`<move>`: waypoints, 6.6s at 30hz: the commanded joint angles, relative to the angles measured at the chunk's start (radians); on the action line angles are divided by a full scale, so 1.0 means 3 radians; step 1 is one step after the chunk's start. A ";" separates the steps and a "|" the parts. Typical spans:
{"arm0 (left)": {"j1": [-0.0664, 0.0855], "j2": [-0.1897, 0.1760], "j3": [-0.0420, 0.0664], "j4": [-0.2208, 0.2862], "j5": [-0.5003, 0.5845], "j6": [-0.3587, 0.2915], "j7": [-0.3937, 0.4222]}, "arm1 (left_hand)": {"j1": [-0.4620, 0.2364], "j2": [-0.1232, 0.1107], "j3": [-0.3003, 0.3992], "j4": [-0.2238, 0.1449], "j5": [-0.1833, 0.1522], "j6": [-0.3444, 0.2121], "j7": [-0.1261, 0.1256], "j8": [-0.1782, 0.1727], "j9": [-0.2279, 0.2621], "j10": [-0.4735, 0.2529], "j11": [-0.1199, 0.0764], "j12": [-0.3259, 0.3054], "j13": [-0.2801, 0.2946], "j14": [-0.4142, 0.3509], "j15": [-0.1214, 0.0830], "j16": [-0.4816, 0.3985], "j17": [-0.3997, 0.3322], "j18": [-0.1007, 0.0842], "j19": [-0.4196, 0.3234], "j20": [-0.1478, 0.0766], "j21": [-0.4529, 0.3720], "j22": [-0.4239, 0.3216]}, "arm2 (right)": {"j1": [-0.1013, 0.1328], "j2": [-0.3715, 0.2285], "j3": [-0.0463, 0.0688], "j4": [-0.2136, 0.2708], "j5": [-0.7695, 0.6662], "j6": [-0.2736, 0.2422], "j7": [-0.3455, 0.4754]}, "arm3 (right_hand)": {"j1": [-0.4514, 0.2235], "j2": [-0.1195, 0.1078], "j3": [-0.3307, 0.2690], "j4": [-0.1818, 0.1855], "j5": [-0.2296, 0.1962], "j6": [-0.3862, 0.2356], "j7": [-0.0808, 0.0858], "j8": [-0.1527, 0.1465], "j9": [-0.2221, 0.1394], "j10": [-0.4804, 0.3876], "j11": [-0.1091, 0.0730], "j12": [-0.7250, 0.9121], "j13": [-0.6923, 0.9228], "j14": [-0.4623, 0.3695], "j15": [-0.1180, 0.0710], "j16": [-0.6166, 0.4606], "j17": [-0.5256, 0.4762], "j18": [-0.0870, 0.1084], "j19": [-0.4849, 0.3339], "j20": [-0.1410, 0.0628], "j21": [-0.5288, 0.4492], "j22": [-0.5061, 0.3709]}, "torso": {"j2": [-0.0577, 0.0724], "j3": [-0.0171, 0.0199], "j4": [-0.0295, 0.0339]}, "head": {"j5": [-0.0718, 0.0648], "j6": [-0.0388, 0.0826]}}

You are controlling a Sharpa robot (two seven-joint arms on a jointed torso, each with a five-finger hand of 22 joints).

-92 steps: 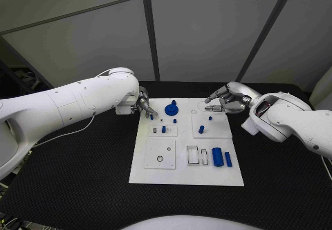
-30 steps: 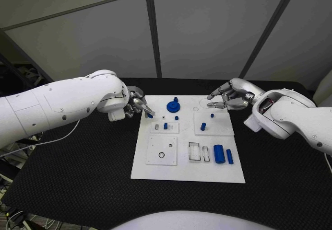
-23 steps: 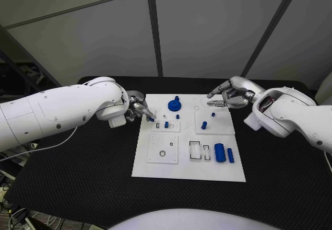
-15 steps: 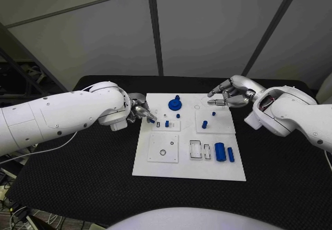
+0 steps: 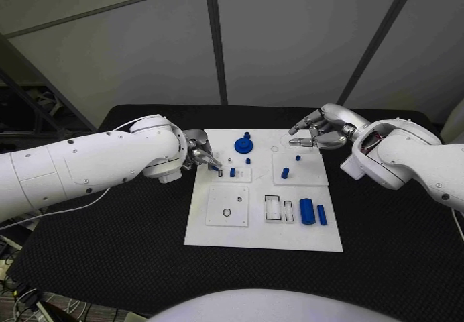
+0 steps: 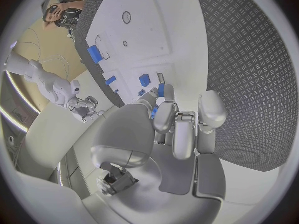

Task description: Assemble the parts on the task board

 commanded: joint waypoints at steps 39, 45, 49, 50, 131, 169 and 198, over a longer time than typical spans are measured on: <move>-0.0003 0.0170 0.0004 -0.0095 -0.0309 0.0428 0.0023 | -0.0045 -0.0013 0.0597 -0.0557 -0.0017 0.0062 -0.0027 -0.0018 0.0006 0.0154 -0.0020 0.0017 0.0524 0.0270 -0.0018 0.0016 0.0602 -0.0041 0.0019 0.0001 -0.0007 0.0093 | 0.0004 0.0017 0.0001 -0.0007 -0.0012 0.0023 0.0041 | -0.0008 0.0030 -0.0001 0.0019 0.0007 0.0019 0.0001 0.0006 0.0005 0.0011 -0.0008 0.0022 0.0005 0.0104 -0.0011 -0.0011 0.0003 0.0027 0.0168 -0.0019 -0.0010 0.0593 | 0.0000 0.0001 0.0006 | -0.0025 -0.0029; -0.0003 0.0180 0.0004 -0.0102 -0.0309 0.0429 0.0019 | -0.0048 -0.0013 0.0601 -0.0557 -0.0018 0.0062 -0.0027 -0.0019 0.0007 0.0154 -0.0019 0.0017 0.0525 0.0270 -0.0017 0.0016 0.0601 -0.0040 0.0016 0.0001 -0.0013 0.0090 | 0.0004 0.0021 0.0001 -0.0009 -0.0012 0.0024 0.0043 | -0.0008 0.0030 -0.0001 0.0019 0.0007 0.0019 0.0001 0.0006 0.0005 0.0011 -0.0008 0.0022 0.0005 0.0104 -0.0011 -0.0011 0.0003 0.0027 0.0168 -0.0019 -0.0010 0.0593 | 0.0000 0.0002 0.0003 | -0.0023 -0.0032; -0.0003 0.0184 0.0004 -0.0108 -0.0309 0.0434 0.0016 | -0.0048 -0.0013 0.0601 -0.0557 -0.0018 0.0062 -0.0027 -0.0019 0.0007 0.0154 -0.0019 0.0017 0.0525 0.0270 -0.0017 0.0016 0.0601 -0.0040 0.0016 0.0001 -0.0013 0.0090 | 0.0004 0.0021 0.0001 -0.0009 -0.0012 0.0024 0.0043 | -0.0008 0.0030 -0.0001 0.0019 0.0007 0.0019 0.0001 0.0006 0.0005 0.0011 -0.0008 0.0022 0.0005 0.0104 -0.0011 -0.0011 0.0003 0.0027 0.0168 -0.0019 -0.0010 0.0593 | 0.0001 0.0002 0.0003 | -0.0025 -0.0032; -0.0003 0.0185 0.0004 -0.0109 -0.0309 0.0435 0.0015 | -0.0048 -0.0013 0.0601 -0.0557 -0.0018 0.0062 -0.0027 -0.0019 0.0007 0.0154 -0.0019 0.0017 0.0525 0.0270 -0.0017 0.0016 0.0601 -0.0040 0.0016 0.0001 -0.0013 0.0090 | 0.0004 0.0021 0.0001 -0.0009 -0.0012 0.0025 0.0043 | -0.0008 0.0030 -0.0001 0.0019 0.0007 0.0019 0.0001 0.0006 0.0005 0.0011 -0.0008 0.0022 0.0005 0.0104 -0.0011 -0.0011 0.0003 0.0027 0.0168 -0.0019 -0.0010 0.0593 | 0.0001 0.0002 0.0003 | -0.0025 -0.0032; -0.0012 0.0293 -0.0023 -0.0241 -0.0235 0.0512 -0.0044 | -0.0478 -0.0219 0.0310 0.0085 -0.0444 0.0314 -0.0132 0.0012 0.0210 0.0248 -0.0088 0.0023 0.0559 0.0304 -0.0081 0.0065 0.0723 -0.0073 0.0129 -0.0054 0.0116 0.0190 | 0.0005 0.0004 0.0001 0.0009 -0.0014 0.0017 0.0038 | -0.0005 0.0031 -0.0001 0.0027 0.0010 0.0020 0.0001 0.0004 0.0011 0.0011 -0.0008 0.0020 0.0002 0.0105 -0.0012 -0.0016 0.0003 0.0029 0.0166 -0.0020 -0.0018 0.0587 | 0.0000 0.0001 0.0002 | -0.0042 -0.0104; -0.0012 0.0240 -0.0018 -0.0263 -0.0235 0.0280 -0.0050 | -0.0384 -0.0638 0.0042 0.0968 -0.0455 0.0376 -0.0133 -0.0050 0.0261 0.0253 -0.0090 -0.0048 0.0560 0.0296 -0.0102 0.0046 0.0692 -0.0073 0.0134 -0.0080 0.0085 0.0198 | 0.0004 0.0004 0.0001 0.0002 -0.0014 0.0013 0.0040 | -0.0005 0.0030 -0.0002 0.0028 0.0010 0.0020 0.0001 0.0003 0.0012 0.0010 -0.0008 0.0019 0.0000 0.0105 -0.0012 -0.0017 0.0002 0.0029 0.0166 -0.0020 -0.0018 0.0588 | -0.0002 0.0000 0.0006 | -0.0051 -0.0078; -0.0013 0.0108 0.0175 -0.0312 0.0435 -0.0286 0.0410 | -0.0132 -0.0470 -0.0680 0.0954 -0.0442 0.0045 0.0049 -0.0281 -0.0374 -0.0201 0.0062 -0.2630 -0.0286 0.0069 0.0049 -0.0473 -0.0096 0.0108 -0.0309 0.0064 -0.0992 -0.0337 | 0.0004 0.0000 0.0000 -0.0002 -0.0015 0.0010 0.0038 | -0.0007 0.0028 -0.0004 0.0031 0.0010 0.0016 0.0002 0.0001 0.0012 0.0009 -0.0007 0.0018 -0.0001 0.0105 -0.0011 -0.0020 0.0001 0.0029 0.0165 -0.0020 -0.0020 0.0586 | 0.0000 0.0001 0.0007 | -0.0058 -0.0043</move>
